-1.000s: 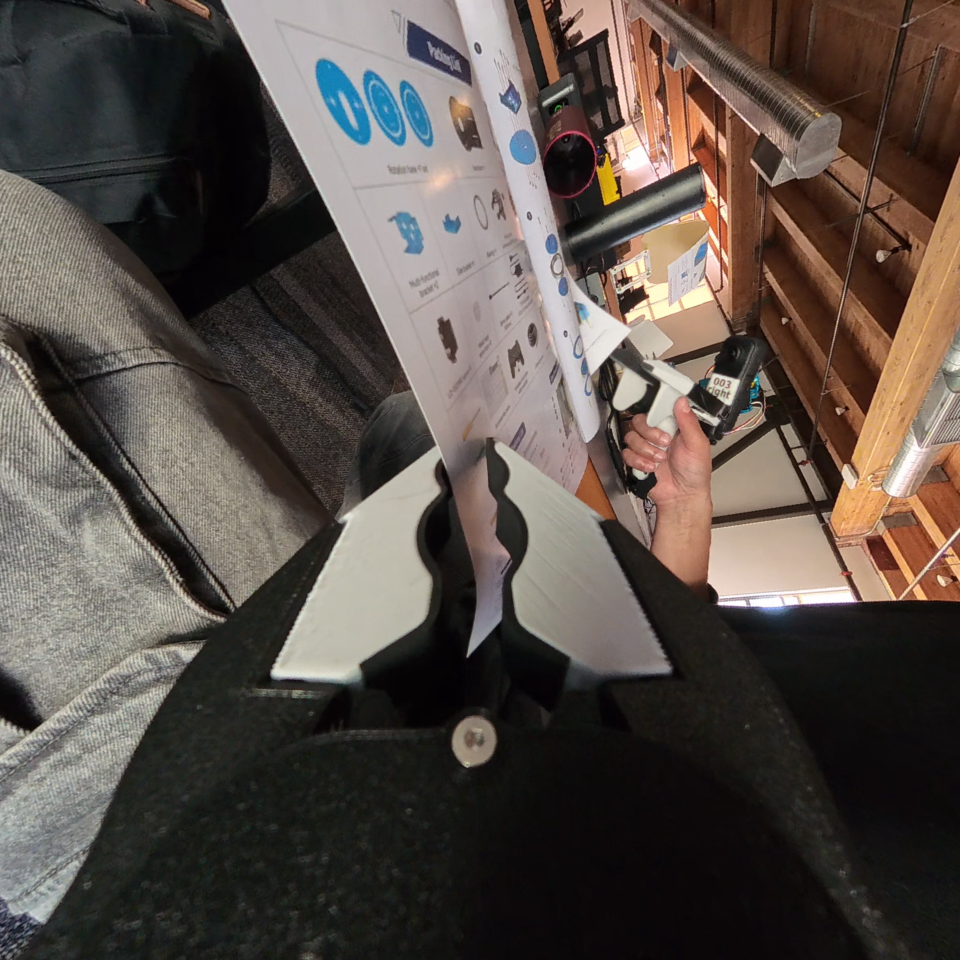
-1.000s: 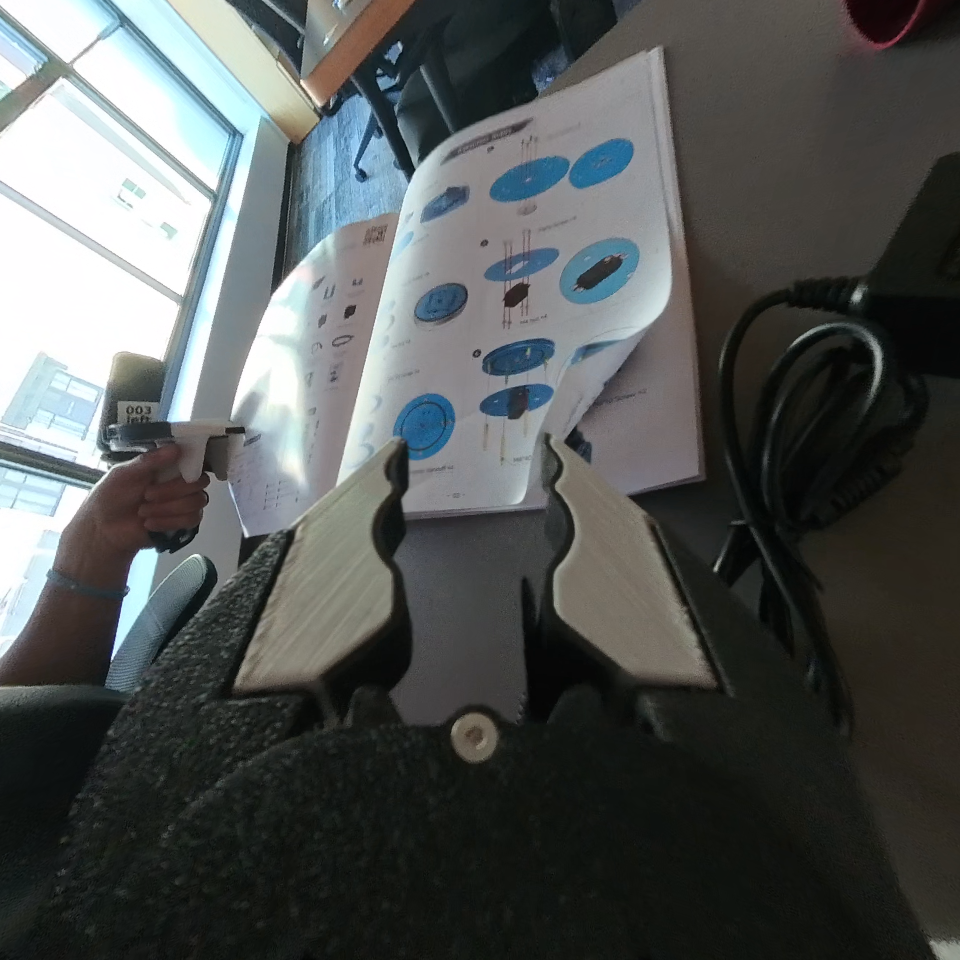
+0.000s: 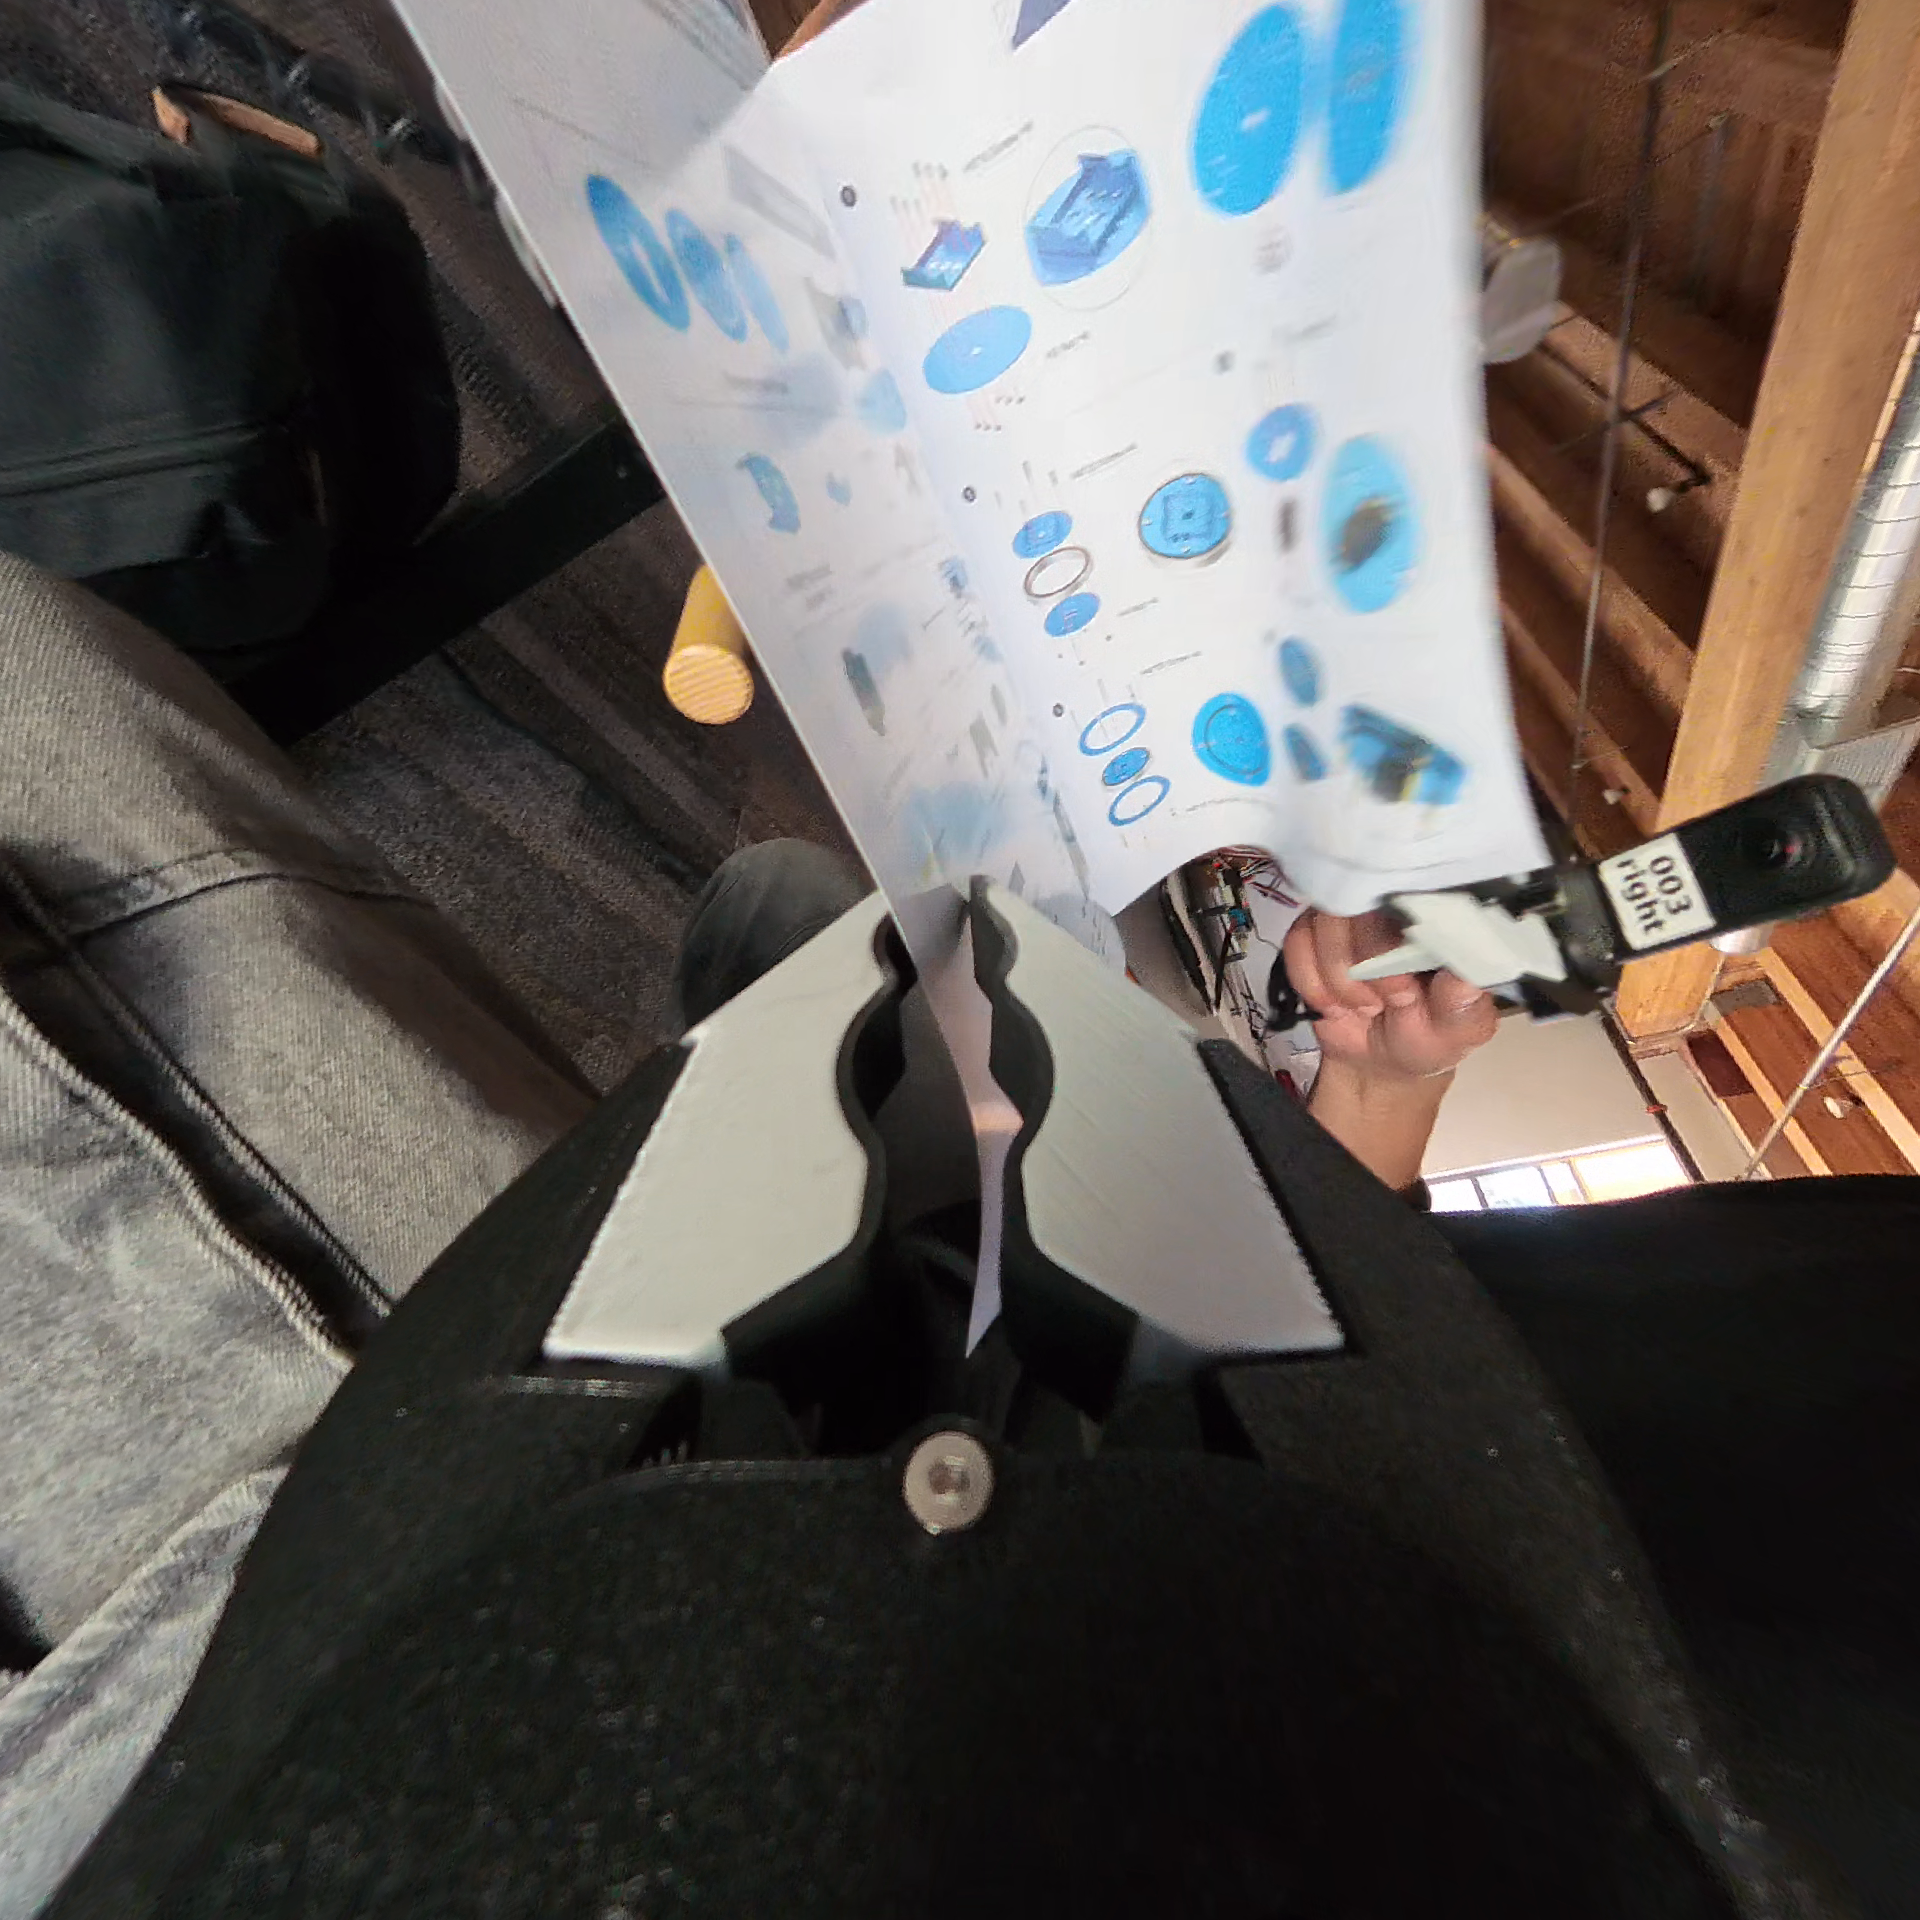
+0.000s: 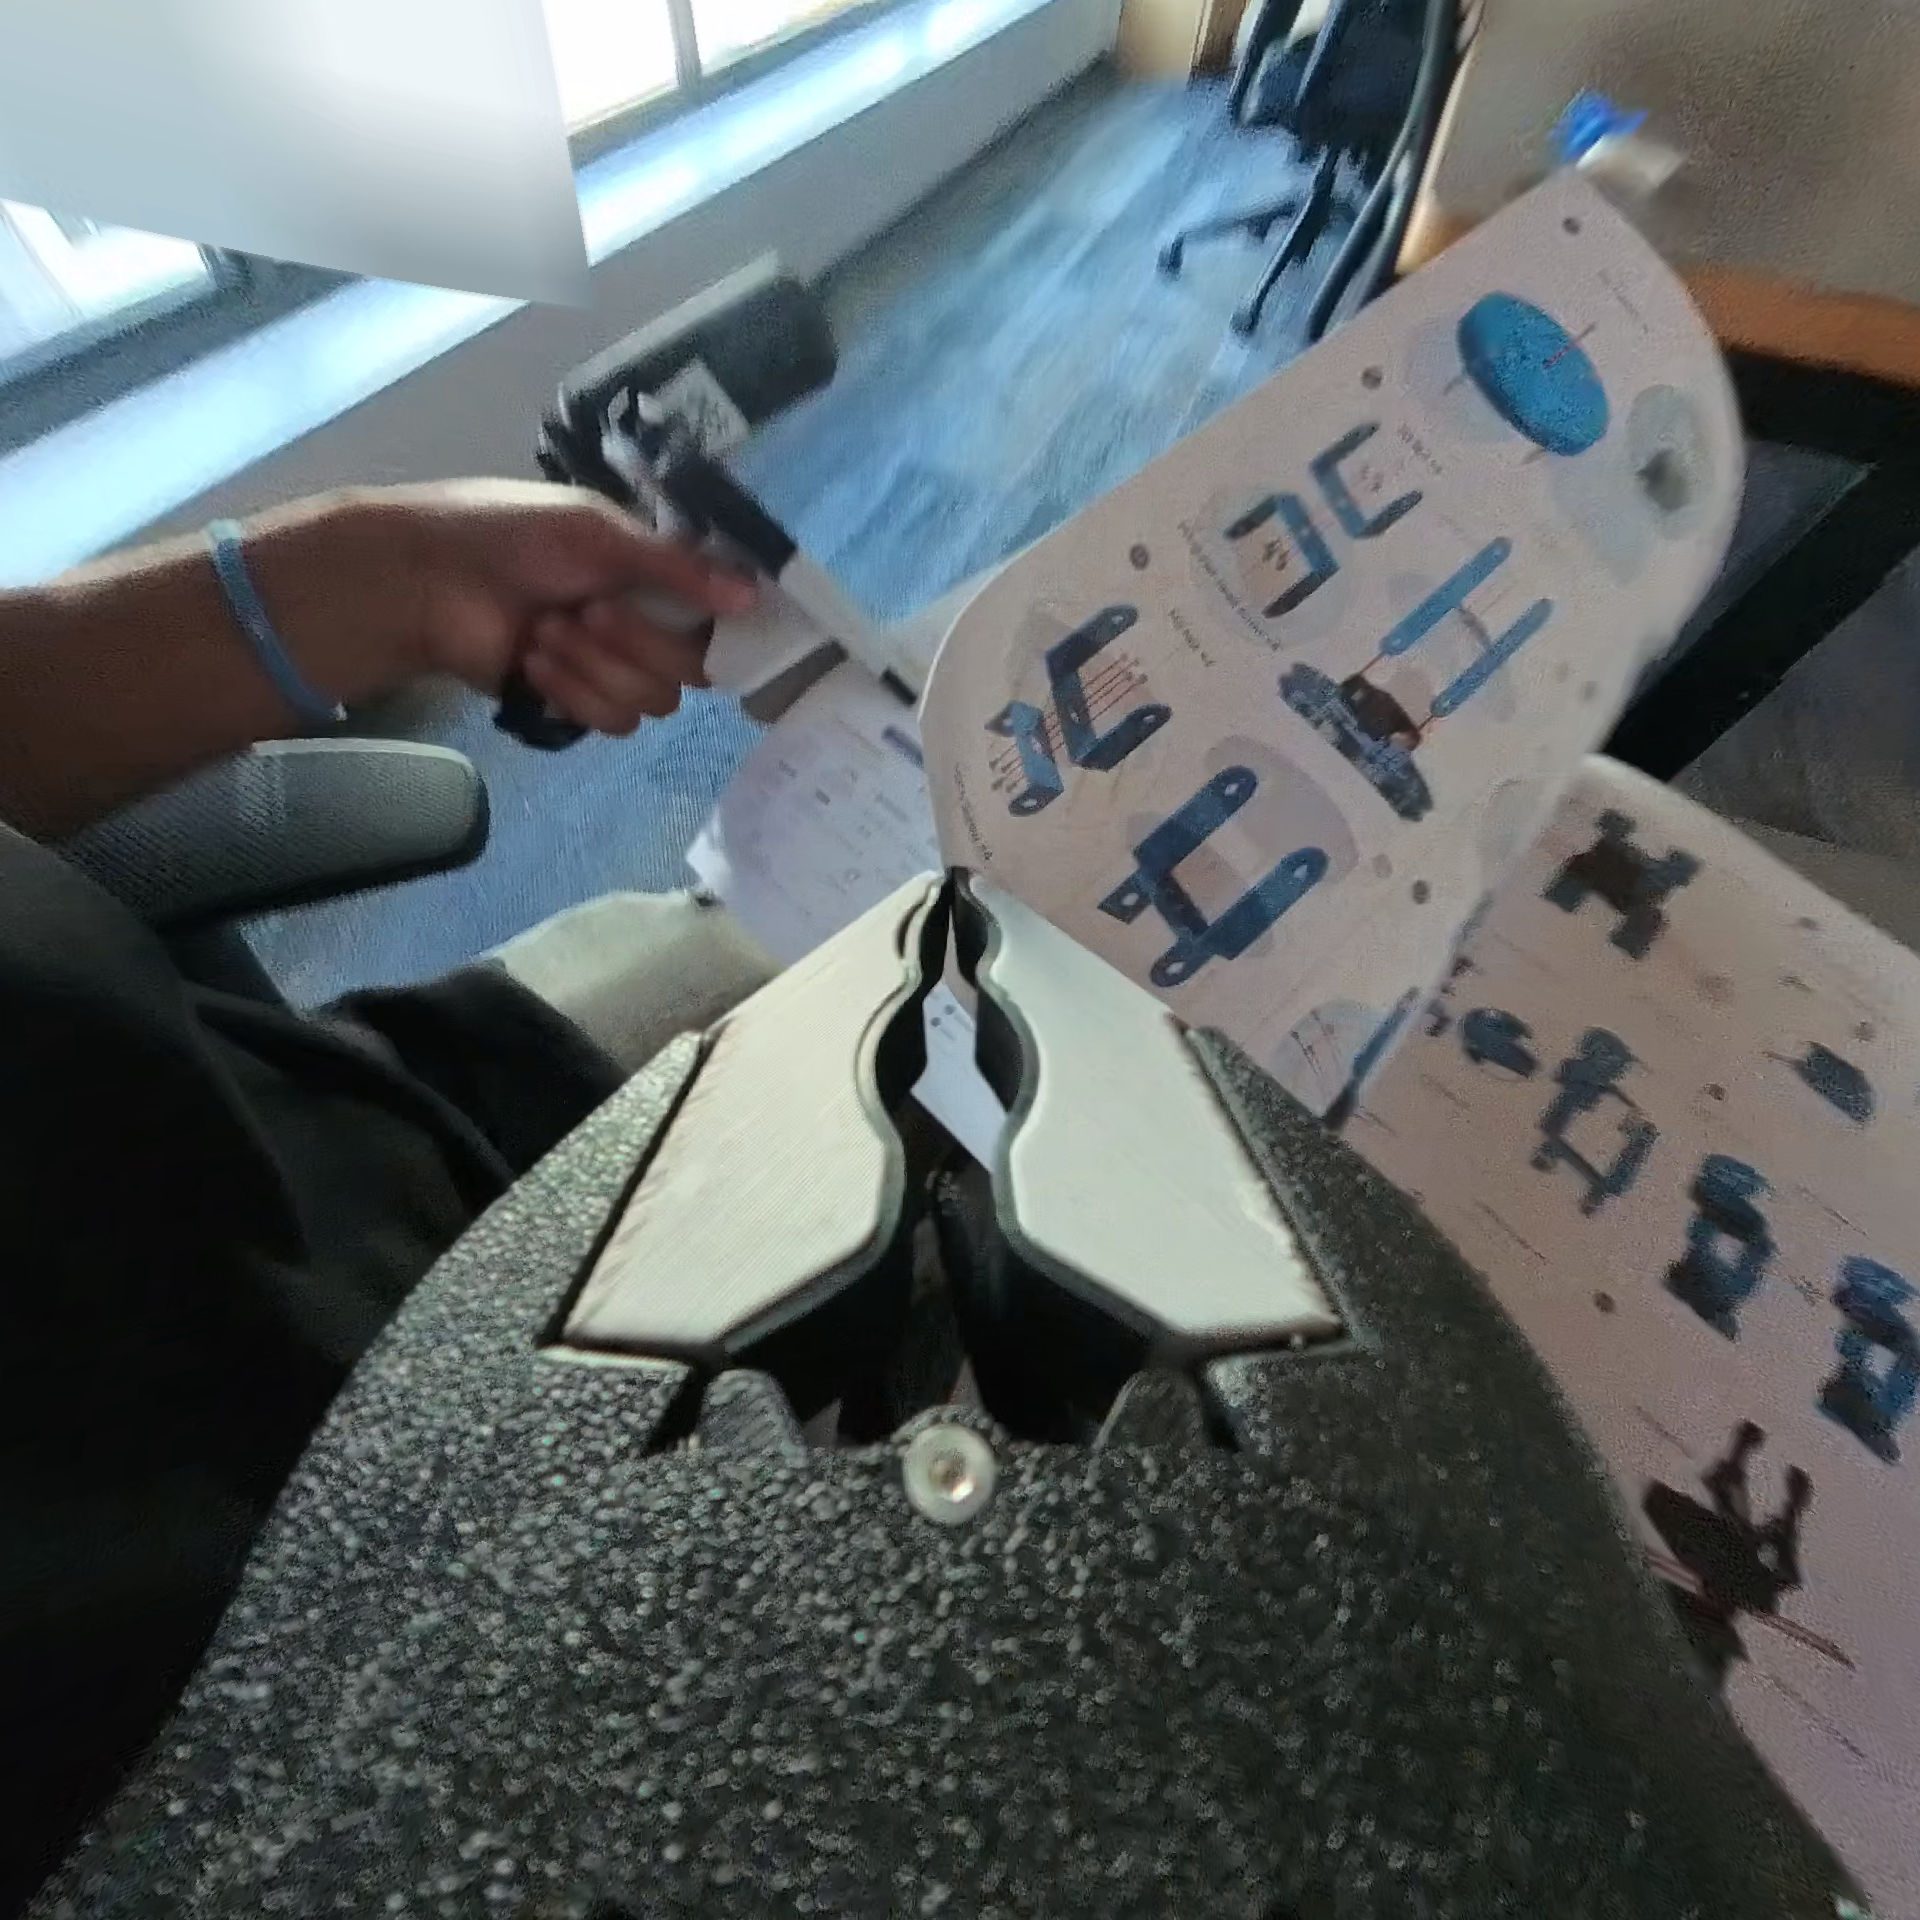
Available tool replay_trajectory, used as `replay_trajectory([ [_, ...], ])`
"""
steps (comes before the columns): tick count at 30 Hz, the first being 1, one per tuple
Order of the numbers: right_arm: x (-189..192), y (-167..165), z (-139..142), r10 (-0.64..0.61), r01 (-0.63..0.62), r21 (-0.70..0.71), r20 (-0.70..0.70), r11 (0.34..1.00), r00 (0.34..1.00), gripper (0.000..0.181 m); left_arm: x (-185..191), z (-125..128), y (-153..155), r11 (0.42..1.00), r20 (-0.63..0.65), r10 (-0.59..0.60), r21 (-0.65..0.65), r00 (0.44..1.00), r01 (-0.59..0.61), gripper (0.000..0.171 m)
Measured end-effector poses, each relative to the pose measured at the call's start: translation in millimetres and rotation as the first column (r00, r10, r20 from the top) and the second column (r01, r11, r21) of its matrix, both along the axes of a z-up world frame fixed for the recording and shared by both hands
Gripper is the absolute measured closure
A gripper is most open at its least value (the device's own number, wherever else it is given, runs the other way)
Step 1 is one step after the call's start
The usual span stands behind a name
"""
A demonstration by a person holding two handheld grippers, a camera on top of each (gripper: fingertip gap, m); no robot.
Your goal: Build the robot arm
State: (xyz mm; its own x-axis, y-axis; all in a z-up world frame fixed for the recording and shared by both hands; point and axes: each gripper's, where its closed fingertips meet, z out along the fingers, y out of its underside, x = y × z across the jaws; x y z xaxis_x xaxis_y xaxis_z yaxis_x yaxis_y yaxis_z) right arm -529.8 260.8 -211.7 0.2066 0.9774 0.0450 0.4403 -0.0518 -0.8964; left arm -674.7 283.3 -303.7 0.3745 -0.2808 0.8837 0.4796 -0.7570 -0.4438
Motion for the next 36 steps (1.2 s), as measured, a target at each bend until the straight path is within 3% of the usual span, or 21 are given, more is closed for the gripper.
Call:
replay_trajectory([
  [2,-16,0,-17,-0.007,0.007,-0.002,0.048,1.0,0.999,0.181,-2,3,2,1.0,0.016,0.007,0.022,1.0,-0.007,0.164],
  [4,-20,2,-25,-0.003,0.009,-0.117,0.048,0.993,0.999,0.178,-3,7,2,0.999,0.028,0.013,0.043,1.0,-0.014,0.164],
  [6,-15,8,-23,-0.009,0.014,-0.234,0.02,0.972,1.0,0.168,-4,8,2,0.998,0.031,0.014,0.058,0.999,-0.016,0.164],
  [7,-9,16,-19,-0.04,0.039,-0.249,0.002,0.968,0.999,0.172,-5,8,2,0.998,0.028,0.017,0.058,0.999,-0.018,0.164],
  [9,9,38,-14,-0.134,0.13,-0.231,-0.001,0.964,0.991,0.181,-7,6,2,0.998,0.025,0.023,0.059,0.999,-0.024,0.164],
  [15,59,81,-11,-0.324,0.325,-0.154,0.036,0.933,0.945,0.181,-5,1,3,0.998,0.037,0.02,0.057,0.999,-0.022,0.165],
  [24,114,106,-34,-0.513,0.499,-0.161,-0.057,0.851,0.857,0.181,-1,-1,1,0.993,0.094,-0.003,0.12,0.996,-0.009,0.165],
  [36,115,106,-33,-0.529,0.518,-0.129,-0.072,0.846,0.846,0.181,2,-4,-1,0.992,0.143,-0.029,0.125,0.989,0.011,0.166],
])
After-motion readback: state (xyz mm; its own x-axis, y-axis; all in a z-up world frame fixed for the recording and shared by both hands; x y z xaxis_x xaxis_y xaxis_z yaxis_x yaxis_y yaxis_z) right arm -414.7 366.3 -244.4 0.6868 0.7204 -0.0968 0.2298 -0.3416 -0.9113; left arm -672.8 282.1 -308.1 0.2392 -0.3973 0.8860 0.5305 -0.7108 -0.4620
